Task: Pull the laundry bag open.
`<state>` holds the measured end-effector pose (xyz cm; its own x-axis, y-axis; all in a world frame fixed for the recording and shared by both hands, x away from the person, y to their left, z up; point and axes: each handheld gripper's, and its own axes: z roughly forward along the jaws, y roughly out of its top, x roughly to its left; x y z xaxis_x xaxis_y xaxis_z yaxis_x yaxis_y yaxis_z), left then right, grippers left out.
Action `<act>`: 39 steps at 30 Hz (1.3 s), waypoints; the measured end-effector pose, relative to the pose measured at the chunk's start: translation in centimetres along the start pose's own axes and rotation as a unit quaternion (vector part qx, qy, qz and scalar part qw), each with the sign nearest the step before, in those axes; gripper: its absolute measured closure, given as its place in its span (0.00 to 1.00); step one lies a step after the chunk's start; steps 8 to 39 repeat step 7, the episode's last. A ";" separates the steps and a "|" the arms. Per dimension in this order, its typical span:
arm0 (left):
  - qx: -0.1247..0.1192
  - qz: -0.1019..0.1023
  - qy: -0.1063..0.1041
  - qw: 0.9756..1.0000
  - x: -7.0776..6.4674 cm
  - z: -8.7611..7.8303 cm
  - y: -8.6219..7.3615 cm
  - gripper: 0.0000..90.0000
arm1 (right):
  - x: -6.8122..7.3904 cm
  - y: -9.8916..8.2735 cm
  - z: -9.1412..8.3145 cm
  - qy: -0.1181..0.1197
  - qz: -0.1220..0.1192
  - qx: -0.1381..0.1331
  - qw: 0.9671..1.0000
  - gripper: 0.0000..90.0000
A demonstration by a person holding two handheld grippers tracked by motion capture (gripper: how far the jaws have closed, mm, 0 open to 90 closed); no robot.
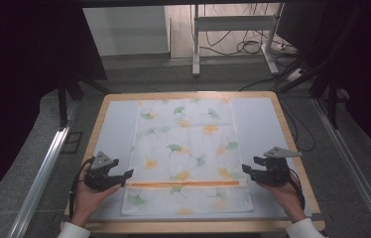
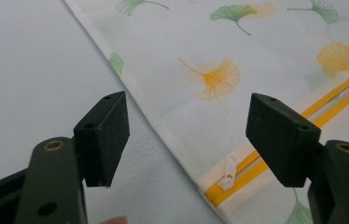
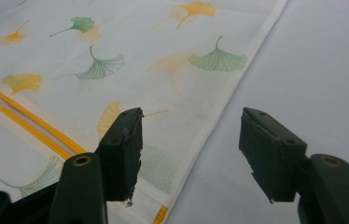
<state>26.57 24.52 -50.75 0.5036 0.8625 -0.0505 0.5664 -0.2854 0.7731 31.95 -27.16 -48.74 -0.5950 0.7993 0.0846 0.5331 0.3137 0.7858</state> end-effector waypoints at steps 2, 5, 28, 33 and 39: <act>-0.001 0.002 -0.002 1.000 -0.1 -0.1 -0.1 0.33 | 0.1 -0.1 -0.1 0.003 -0.008 -0.002 1.000 0.40; -0.008 0.001 -0.001 1.000 -0.1 -0.3 0.0 0.31 | 0.4 -0.4 -0.1 0.003 -0.016 -0.004 1.000 0.35; -0.008 0.000 -0.001 1.000 0.0 -0.2 0.0 0.31 | 0.4 -0.5 -0.2 0.004 -0.020 -0.005 1.000 0.34; -0.008 0.000 -0.001 1.000 0.0 -0.2 0.0 0.31 | 0.4 -0.5 -0.2 0.004 -0.020 -0.005 1.000 0.34; -0.008 0.000 -0.001 1.000 0.0 -0.2 0.0 0.31 | 0.4 -0.5 -0.2 0.004 -0.020 -0.005 1.000 0.34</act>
